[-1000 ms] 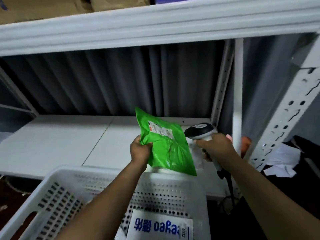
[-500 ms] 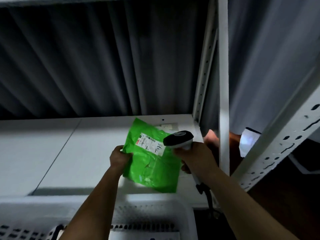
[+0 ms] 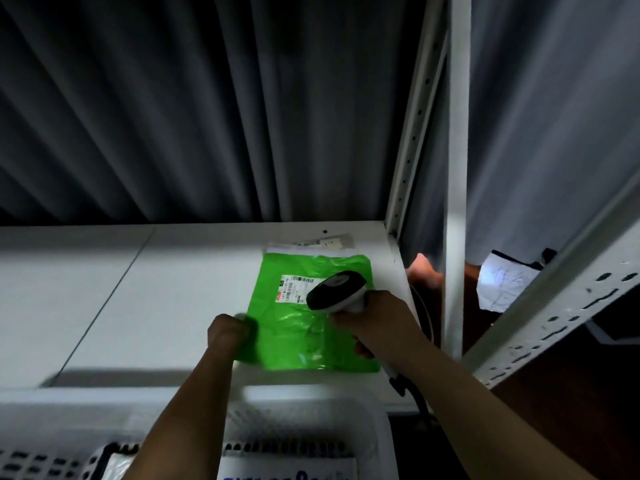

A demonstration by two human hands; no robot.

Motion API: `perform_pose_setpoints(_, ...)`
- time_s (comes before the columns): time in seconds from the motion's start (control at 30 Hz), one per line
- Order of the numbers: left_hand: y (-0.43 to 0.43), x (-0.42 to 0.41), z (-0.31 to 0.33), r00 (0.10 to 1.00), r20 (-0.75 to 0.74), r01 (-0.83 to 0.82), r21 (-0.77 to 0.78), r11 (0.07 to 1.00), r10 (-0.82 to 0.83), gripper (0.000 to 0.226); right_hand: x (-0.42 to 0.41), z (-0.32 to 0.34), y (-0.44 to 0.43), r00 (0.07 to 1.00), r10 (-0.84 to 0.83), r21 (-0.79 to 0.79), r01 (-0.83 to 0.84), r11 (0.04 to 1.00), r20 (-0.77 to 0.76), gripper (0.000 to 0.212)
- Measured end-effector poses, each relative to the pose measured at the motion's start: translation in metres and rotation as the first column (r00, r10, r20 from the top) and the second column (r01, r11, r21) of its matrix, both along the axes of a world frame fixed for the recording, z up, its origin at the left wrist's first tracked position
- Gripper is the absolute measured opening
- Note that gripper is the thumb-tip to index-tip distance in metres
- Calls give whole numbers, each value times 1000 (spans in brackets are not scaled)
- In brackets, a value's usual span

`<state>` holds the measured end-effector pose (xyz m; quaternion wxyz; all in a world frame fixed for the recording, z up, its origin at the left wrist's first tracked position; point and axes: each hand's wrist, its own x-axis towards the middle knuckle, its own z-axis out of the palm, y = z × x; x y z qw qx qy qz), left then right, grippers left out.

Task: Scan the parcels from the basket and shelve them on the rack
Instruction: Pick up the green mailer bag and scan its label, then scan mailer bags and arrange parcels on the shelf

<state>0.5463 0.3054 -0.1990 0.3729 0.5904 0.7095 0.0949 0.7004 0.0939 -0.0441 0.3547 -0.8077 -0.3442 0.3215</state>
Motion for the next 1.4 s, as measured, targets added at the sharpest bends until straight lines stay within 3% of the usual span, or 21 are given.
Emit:
perform_pose_setpoints(0.1,-4,5,0,999,31,-6,0,1000,6,39,-3,7,-2,998,42,-9,-42,999,48,23)
perform_pose_setpoints(0.23,-11,8,12,990,14,137,90,986,-139,41,-4,12,-6,991,79,-15,-78,997,104,19)
perform_pose_setpoints(0.47,-39,-39,61,920,207,270,283,920,-333,35,-24,32,-23,955,188,-84,-172,981,230,31)
perform_pose_setpoints(0.63,-100,-103,79,854,211,298,551,779,-476,29,-70,48,-45,884,370,-150,-340,928,286,26)
perform_pose_setpoints(0.73,-145,-147,56,842,52,373,663,649,-537,30,-98,51,-63,818,487,-195,-447,873,307,20)
perform_pose_setpoints(0.8,-177,-174,20,835,28,432,586,686,-550,34,-117,49,-75,753,549,-249,-490,835,362,25)
perform_pose_setpoints(0.9,-221,-207,-36,821,14,544,285,789,-570,48,-142,33,-96,738,567,-267,-500,824,365,28)
perform_pose_setpoints(1.03,-249,-241,-84,779,-67,625,10,780,-623,70,-166,-4,-115,721,636,-361,-536,763,275,30)
perform_pose_setpoints(1.23,-255,-262,-121,802,-101,563,-200,802,-588,83,-177,-40,-102,622,746,-464,-602,649,238,20)
perform_pose_setpoints(1.4,-247,-260,-134,818,-100,517,-300,801,-566,84,-187,-43,-84,487,834,-517,-659,547,261,25)
